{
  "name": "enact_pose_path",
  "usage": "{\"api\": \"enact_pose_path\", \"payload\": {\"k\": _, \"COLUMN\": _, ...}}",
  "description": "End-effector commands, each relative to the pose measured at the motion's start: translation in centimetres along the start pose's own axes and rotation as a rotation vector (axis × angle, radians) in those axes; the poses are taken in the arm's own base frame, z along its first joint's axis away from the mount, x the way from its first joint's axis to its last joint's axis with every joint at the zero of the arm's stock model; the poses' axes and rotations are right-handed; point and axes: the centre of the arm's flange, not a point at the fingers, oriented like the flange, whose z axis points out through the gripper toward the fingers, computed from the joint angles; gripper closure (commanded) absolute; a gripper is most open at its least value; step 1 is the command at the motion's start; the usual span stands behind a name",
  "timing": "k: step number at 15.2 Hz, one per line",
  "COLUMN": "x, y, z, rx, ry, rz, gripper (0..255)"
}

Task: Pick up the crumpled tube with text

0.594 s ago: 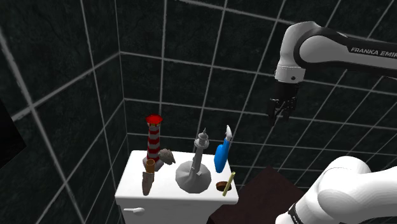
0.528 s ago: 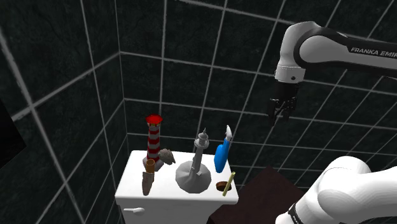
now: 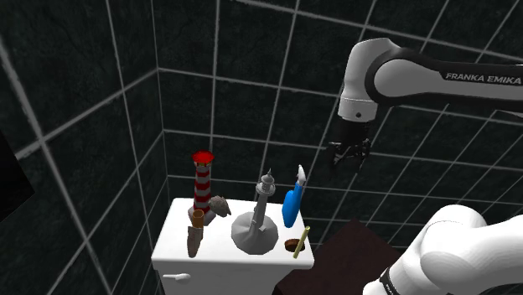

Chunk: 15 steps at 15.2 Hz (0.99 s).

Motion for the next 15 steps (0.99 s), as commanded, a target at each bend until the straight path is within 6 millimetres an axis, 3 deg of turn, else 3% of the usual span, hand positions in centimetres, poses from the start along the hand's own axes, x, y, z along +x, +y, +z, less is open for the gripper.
{"api": "enact_pose_path", "payload": {"k": 1, "x": 0.1, "y": -2.3, "z": 1.0, "rx": 0.009, "ry": 0.000, "rz": 0.029, "gripper": 0}}
{"api": "enact_pose_path", "payload": {"k": 15, "x": 3.3, "y": -19.0, "z": 6.2, "rx": 0.061, "ry": 0.002, "rz": 0.215, "gripper": 0}}
